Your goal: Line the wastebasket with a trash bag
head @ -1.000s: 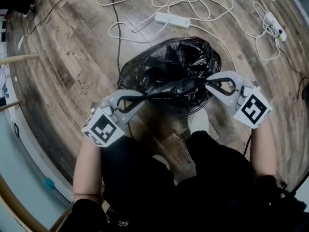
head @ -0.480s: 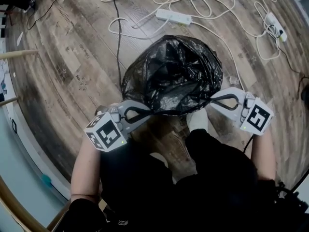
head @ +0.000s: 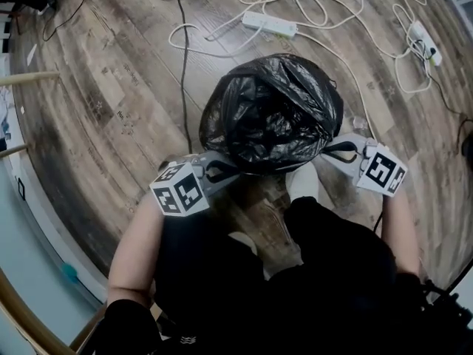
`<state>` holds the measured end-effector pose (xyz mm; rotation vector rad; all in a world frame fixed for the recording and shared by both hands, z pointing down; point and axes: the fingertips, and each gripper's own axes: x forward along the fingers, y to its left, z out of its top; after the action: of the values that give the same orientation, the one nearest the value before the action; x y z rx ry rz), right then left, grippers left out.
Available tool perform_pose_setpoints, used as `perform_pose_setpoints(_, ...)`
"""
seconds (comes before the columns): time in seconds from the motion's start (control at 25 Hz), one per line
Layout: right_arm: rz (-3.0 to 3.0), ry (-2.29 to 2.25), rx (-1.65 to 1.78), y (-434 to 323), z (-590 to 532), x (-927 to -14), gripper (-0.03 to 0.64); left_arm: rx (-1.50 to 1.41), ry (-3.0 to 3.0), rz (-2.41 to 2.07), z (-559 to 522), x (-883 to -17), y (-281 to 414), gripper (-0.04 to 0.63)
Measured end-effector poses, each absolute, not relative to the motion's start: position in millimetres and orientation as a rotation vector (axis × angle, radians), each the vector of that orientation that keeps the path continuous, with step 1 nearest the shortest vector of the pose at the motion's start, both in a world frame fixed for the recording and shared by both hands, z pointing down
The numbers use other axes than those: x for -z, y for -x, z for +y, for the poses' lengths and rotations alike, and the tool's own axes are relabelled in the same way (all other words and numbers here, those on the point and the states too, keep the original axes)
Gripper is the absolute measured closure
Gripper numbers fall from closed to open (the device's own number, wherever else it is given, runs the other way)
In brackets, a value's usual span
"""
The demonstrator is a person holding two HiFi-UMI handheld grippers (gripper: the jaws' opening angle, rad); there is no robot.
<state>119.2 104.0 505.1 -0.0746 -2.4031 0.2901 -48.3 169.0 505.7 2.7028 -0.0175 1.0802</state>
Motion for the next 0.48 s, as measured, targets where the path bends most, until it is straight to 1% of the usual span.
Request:
perform_pose_setpoints(0.24,-2.344,0.046,-0.358,-114,94,-553,0.614,-0.991,-2.649,-0.109,144,-533,55,0.586)
perform_pose_setpoints(0.36,-2.348,0.109,-0.382,-115,104,-548,0.608,-0.983,-2.667,-0.123,143,-522,61,0.583)
perform_pose_setpoints(0.4,-2.349,0.137,-0.398,-120,109,-542,0.586,-0.975,-2.671,-0.125,145,-515,64,0.572)
perform_pose_setpoints(0.44,-2.349,0.16,-0.419,-127,112,-536,0.553,-0.962,-2.672,-0.132,147,-507,69,0.542)
perform_pose_setpoints(0.48,-2.353,0.17,-0.441,-136,113,-528,0.494,-0.946,-2.671,-0.145,148,-499,74,0.504)
